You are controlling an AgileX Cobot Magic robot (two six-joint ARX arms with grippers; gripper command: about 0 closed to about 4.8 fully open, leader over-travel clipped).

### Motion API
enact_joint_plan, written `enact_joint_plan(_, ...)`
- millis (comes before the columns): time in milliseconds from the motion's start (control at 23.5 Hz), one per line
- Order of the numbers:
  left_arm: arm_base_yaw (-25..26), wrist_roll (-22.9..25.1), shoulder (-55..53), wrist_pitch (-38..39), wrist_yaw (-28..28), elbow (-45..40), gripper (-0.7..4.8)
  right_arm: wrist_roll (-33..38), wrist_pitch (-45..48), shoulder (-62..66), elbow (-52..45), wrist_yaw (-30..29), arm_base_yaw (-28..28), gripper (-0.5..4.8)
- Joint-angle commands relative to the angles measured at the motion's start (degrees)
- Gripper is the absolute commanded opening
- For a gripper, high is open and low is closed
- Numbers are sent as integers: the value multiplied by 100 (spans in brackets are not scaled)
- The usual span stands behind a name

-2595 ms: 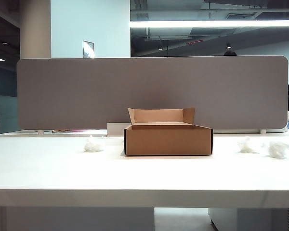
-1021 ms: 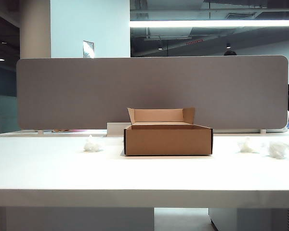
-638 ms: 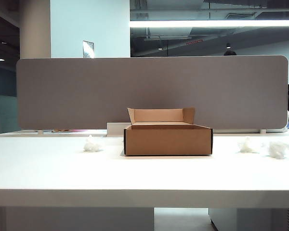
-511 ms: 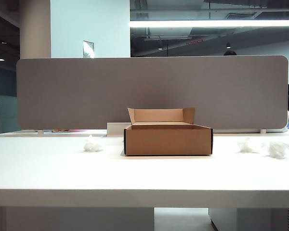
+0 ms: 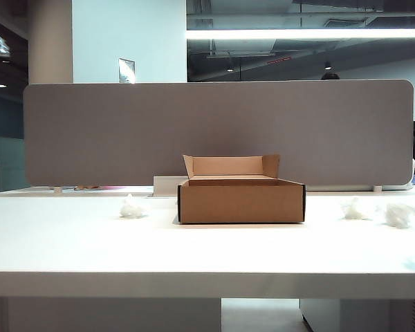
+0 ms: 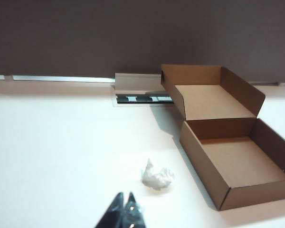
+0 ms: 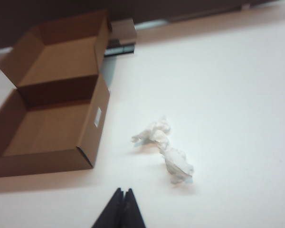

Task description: Pick up all the paper balls on the table and put them in the paper box.

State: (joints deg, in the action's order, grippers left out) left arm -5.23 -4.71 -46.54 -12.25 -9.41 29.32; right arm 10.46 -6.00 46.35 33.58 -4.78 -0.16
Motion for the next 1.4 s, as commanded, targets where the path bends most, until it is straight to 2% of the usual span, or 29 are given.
enact_joint_plan(43, -4, 20, -822, -68, -374, 560, -6, -24, 61, 807, 385, -7, 4, -1)
enact_joint_plan(468, -4, 22, -2588, -17, -503, 1703, -6, -385, -186, 2717, 1467, 0, -2, 4)
enact_joint_plan(638, -7, 22, -3235, 103, -643, 2190, -5, -476, -448, 3401, 2002, 17, -4, 124)
enact_joint_plan(766, -9, 20, -3694, 302, -649, 2592, -5, -474, -702, 3845, 2376, 15, -2, 191)
enact_joint_plan(893, -15, 22, -4291, 721, -649, 3222, -5, -490, -942, 4417, 2835, 13, -4, 291)
enact_joint_plan(936, -15, 24, -4535, 874, -649, 3497, -5, -492, -1005, 4594, 2949, 17, -2, 343)
enact_joint_plan(1021, -15, 22, -4822, 892, -647, 3777, 12, -494, -1134, 4841, 3077, 17, -2, 393)
enact_joint_plan(1106, -17, 20, -5121, 977, -649, 4081, 106, -494, -1239, 5053, 3091, 22, -4, 392)
enact_joint_plan(1149, -17, 17, -5182, 1027, -649, 4142, 122, -494, -1244, 5110, 3091, 20, -4, 392)
enact_joint_plan(1404, -63, 17, -5355, 1047, -649, 4183, 126, -494, -1185, 5370, 3091, 44, -2, 390)
